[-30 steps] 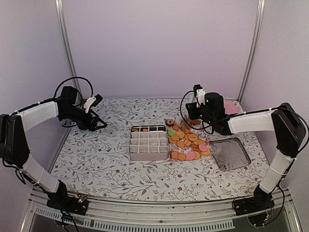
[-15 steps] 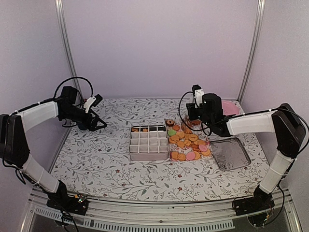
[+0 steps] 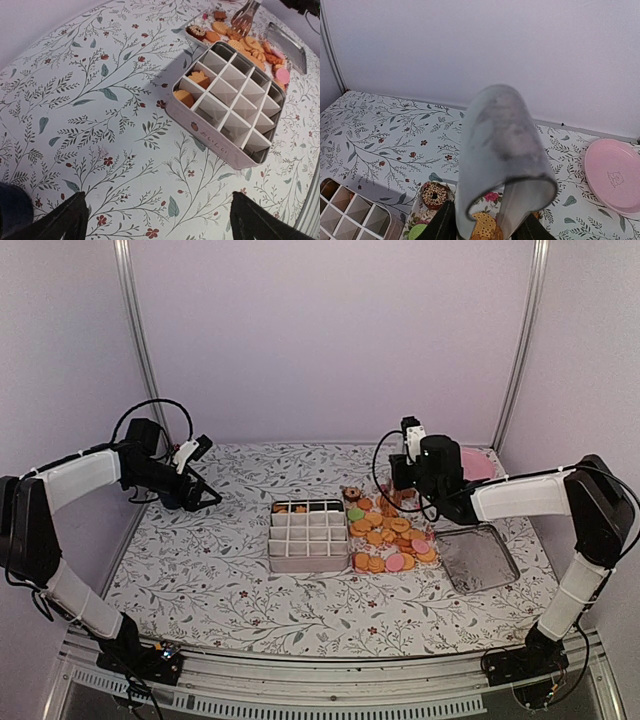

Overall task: Pack the cookies
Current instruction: Pick up the fake cookies from the plate, then place the fake cookies in the empty pocket of the box.

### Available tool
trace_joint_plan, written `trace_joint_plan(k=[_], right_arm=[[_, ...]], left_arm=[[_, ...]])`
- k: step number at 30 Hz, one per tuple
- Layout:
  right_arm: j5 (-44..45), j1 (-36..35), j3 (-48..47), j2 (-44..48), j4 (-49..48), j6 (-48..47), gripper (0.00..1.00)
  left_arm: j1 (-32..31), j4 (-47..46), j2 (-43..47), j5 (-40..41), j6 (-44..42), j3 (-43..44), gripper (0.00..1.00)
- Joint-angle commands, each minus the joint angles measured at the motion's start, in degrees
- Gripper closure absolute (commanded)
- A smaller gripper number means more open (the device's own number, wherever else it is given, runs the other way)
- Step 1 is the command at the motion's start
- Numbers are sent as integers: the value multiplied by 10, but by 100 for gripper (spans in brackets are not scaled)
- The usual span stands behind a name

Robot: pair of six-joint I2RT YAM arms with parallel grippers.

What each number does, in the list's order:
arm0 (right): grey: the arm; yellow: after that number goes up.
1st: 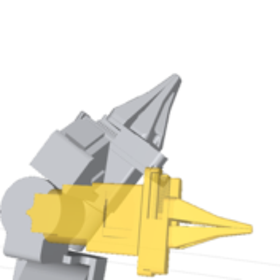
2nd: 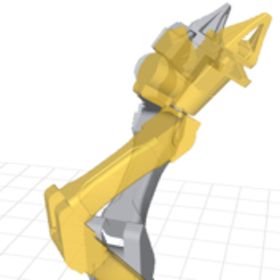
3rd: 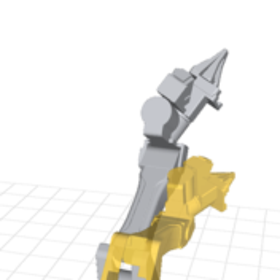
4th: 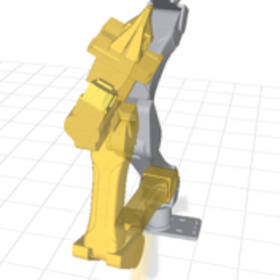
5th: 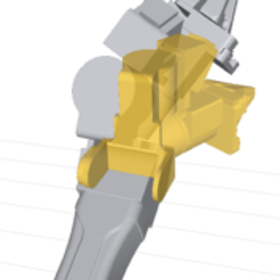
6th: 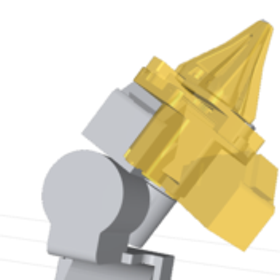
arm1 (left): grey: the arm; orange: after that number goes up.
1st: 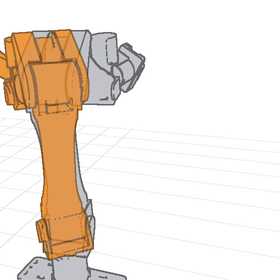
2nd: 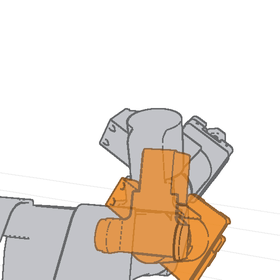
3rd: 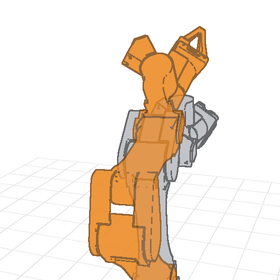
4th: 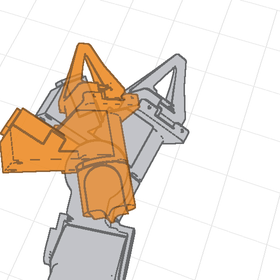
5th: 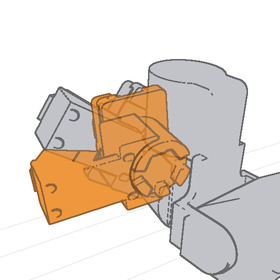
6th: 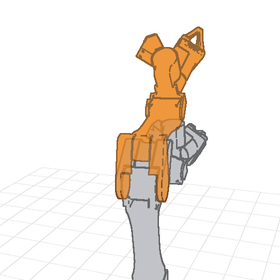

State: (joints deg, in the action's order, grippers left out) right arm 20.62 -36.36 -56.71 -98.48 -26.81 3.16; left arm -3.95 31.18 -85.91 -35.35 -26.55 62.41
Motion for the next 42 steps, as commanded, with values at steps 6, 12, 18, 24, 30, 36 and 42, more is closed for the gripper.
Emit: trace_joint_plan(k=[6, 12, 18, 24, 30, 36, 42], right_arm=[[24, -2, 15, -18, -28, 22, 61], [52, -2, 27, -23, -20, 8, 60], [41, -2, 24, -19, -13, 16, 66], [34, -2, 6, 14, -13, 9, 82], [19, -8, -11, 58, -12, -5, 88], [2, -45, -40, 72, -15, -19, 88], [-42, -94, -100, 36, -17, -14, 87]], left_arm=[[2, -5, 4, -6, -4, 4, 1], [2, -5, 6, -6, -5, 4, 1], [2, -5, 5, -9, -2, 10, 1], [2, -5, 4, -7, 0, 12, 1], [1, -4, 1, -5, 1, 12, 1], [1, -1, 1, -4, -1, 11, 1], [1, -1, 3, -3, -2, 7, 1]])
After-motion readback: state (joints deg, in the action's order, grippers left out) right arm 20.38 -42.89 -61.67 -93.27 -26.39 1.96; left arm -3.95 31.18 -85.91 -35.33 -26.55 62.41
